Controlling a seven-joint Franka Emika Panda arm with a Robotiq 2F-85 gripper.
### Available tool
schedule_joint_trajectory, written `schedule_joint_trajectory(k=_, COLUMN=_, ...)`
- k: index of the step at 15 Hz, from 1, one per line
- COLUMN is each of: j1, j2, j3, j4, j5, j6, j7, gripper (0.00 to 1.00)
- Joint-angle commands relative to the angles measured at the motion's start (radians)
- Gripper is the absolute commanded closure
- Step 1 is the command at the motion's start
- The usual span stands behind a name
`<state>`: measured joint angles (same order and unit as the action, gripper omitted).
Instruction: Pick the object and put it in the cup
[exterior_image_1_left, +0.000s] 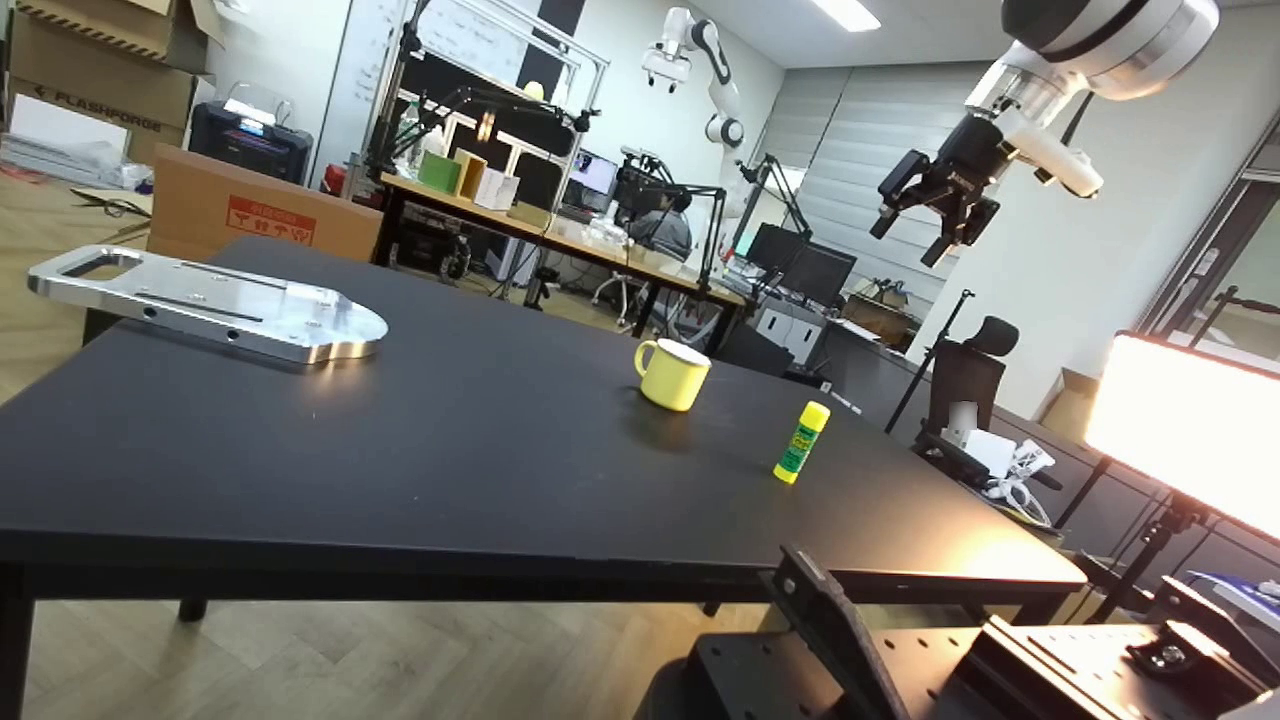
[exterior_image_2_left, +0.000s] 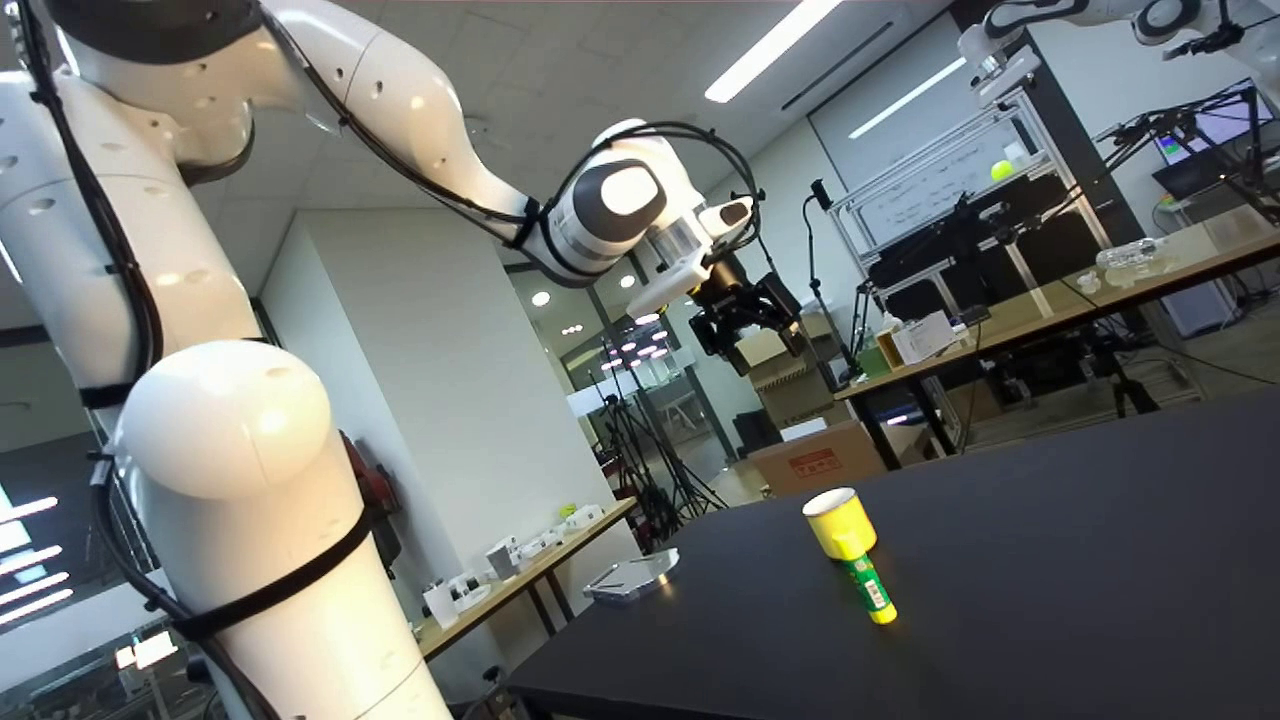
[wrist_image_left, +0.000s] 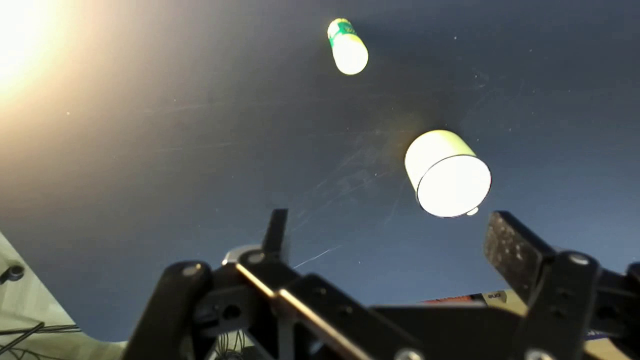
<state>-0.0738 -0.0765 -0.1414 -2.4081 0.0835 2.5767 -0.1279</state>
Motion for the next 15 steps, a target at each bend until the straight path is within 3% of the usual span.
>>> schedule_joint_trajectory(k=1, j1=-0.009, j2=0.012, j3=0.012, j4=0.01, j5=-0.001, j6=-0.009, j7=0.003, gripper=0.0)
schedule_joint_trajectory(k=4, j1=-0.008, j2=0.028, j3=0.011, j4=0.01, j5=0.011, j6=-0.016, j7=-0.021, gripper=0.0)
schedule_joint_trajectory(k=11, j1=-0.027, j2=0.195, j3=0.024, j4=-0.115, j5=0.21, j6=0.245, j7=-0.211, gripper=0.0)
schedule_joint_trajectory(k=15, j1=-0.046, j2=0.344, j3=0.059, j4=-0.084, j5=0.353, j6=0.348, j7=-0.284, gripper=0.0)
